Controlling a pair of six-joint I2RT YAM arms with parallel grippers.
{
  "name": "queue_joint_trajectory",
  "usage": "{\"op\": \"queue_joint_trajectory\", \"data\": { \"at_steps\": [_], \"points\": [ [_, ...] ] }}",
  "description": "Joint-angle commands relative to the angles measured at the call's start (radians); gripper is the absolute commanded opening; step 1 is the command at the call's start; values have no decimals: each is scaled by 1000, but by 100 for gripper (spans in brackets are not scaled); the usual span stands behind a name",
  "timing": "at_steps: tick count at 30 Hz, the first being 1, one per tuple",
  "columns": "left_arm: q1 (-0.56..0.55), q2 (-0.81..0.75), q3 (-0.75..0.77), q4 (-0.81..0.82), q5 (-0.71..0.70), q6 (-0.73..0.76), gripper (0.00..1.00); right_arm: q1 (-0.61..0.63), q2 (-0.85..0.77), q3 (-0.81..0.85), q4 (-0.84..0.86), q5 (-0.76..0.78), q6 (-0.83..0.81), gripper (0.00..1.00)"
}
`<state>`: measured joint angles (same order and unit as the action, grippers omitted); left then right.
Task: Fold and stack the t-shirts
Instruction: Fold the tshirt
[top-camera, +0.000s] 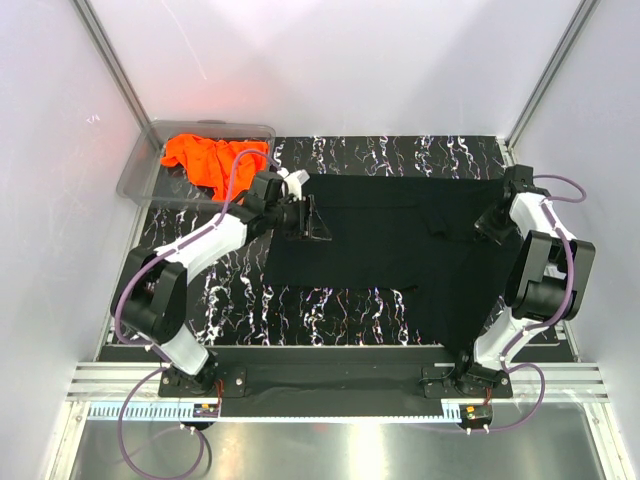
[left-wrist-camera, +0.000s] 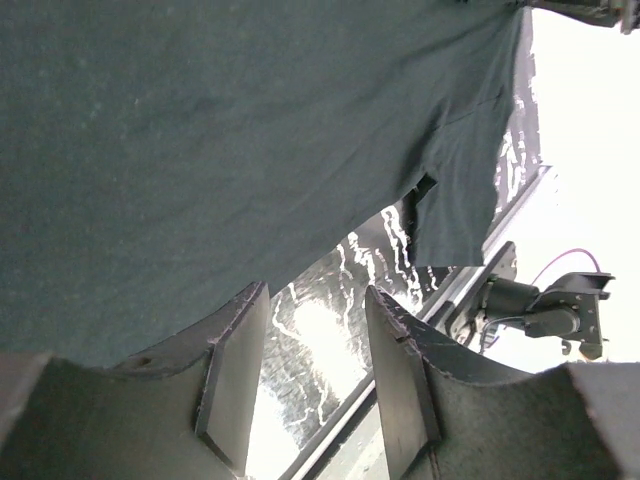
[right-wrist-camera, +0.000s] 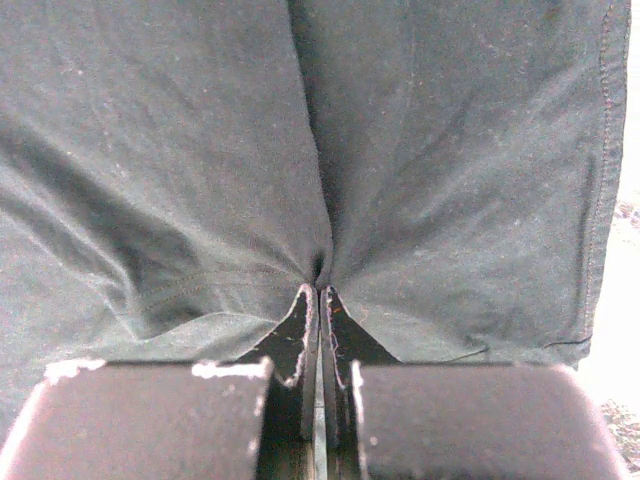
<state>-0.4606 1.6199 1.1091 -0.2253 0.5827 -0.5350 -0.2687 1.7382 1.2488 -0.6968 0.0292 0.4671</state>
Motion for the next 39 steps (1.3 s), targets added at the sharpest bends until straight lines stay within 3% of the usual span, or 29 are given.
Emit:
{"op": "queue_joint_trajectory", "data": {
  "at_steps": [1, 2, 3, 8, 9, 15, 16, 23, 30, 35, 39],
  "points": [
    [-18, 17, 20, 95, 52, -31, 49, -7, -23, 4, -15, 41, -7, 1],
    [-23, 23, 24, 102, 55, -40, 49, -9, -10, 8, -20, 38, -16, 6],
    [-27, 32, 31, 106, 57, -46, 49, -9, -2, 14, -20, 40, -28, 19],
    [-35, 46, 40, 100, 26, -72, 49, -17, 23, 31, -49, 41, -36, 33],
    [-35, 55, 50, 93, 22, -71, 48, -17, 23, 41, -59, 49, -36, 40],
    [-35, 98, 101, 67, 19, -75, 47, 5, -17, 61, -60, -74, -59, 43],
    [-35, 103, 104, 69, 22, -79, 47, 31, -34, 58, -59, -83, -64, 47],
    [-35, 123, 110, 90, 35, -92, 47, 181, -109, -81, 118, -219, 4, 53],
    [-35, 118, 120, 118, 48, -114, 47, 226, -177, -268, 358, -199, 70, 57],
    [-35, 103, 98, 116, 45, -109, 47, 227, -148, -292, 448, -222, 54, 60],
    [-35, 98, 86, 115, 43, -106, 47, 227, -109, -269, 474, -213, 59, 54]
  ]
}}
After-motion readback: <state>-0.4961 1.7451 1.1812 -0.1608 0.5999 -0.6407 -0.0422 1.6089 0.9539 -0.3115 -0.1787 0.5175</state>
